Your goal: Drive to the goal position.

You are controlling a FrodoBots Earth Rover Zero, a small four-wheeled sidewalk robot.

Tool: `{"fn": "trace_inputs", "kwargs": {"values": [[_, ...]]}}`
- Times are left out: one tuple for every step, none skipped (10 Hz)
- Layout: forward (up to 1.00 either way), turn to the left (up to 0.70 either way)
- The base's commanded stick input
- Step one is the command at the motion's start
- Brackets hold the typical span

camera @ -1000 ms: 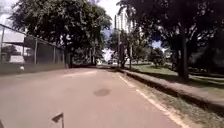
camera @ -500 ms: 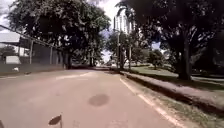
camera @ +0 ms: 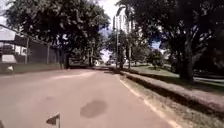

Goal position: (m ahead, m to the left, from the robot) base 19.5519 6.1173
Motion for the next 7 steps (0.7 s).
{"fn": "trace_inputs", "kwargs": {"values": [[0.7,0.0],[0.7,0.0],[0.7,0.0],[0.7,0.0],[0.7,0.0],[0.7,0.0],[0.7,0.0]]}}
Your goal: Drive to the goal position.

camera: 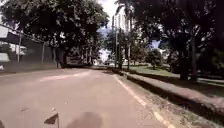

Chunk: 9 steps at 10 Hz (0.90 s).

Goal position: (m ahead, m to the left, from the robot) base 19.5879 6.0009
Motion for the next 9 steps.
{"fn": "trace_inputs", "kwargs": {"values": [[0.7,0.0],[0.7,0.0],[0.7,0.0],[0.7,0.2],[0.7,0.35],[0.7,0.24],[0.7,0.0],[0.7,0.0],[0.7,0.0]]}}
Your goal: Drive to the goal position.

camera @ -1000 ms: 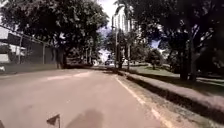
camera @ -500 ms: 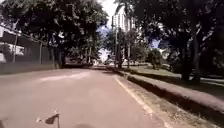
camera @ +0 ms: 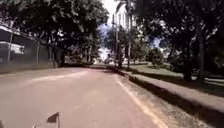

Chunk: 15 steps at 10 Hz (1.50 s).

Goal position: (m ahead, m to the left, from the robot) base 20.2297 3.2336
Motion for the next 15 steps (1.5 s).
{"fn": "trace_inputs", "kwargs": {"values": [[0.7,0.0],[0.7,0.0],[0.7,0.0],[0.7,0.0],[0.7,0.0],[0.7,0.0],[0.7,0.0],[0.7,0.0],[0.7,0.0],[0.7,0.0],[0.7,0.0],[0.7,0.0],[0.7,0.0],[0.7,0.0],[0.7,0.0]]}}
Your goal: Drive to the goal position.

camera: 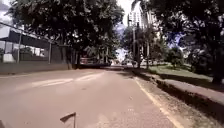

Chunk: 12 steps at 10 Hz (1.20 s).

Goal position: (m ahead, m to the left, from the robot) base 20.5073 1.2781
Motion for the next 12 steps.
{"fn": "trace_inputs", "kwargs": {"values": [[0.7,0.0],[0.7,0.0],[0.7,0.0],[0.7,0.0],[0.7,0.0],[0.7,0.0],[0.7,0.0],[0.7,0.0],[0.7,0.0],[0.7,0.0],[0.7,0.0],[0.7,0.0]]}}
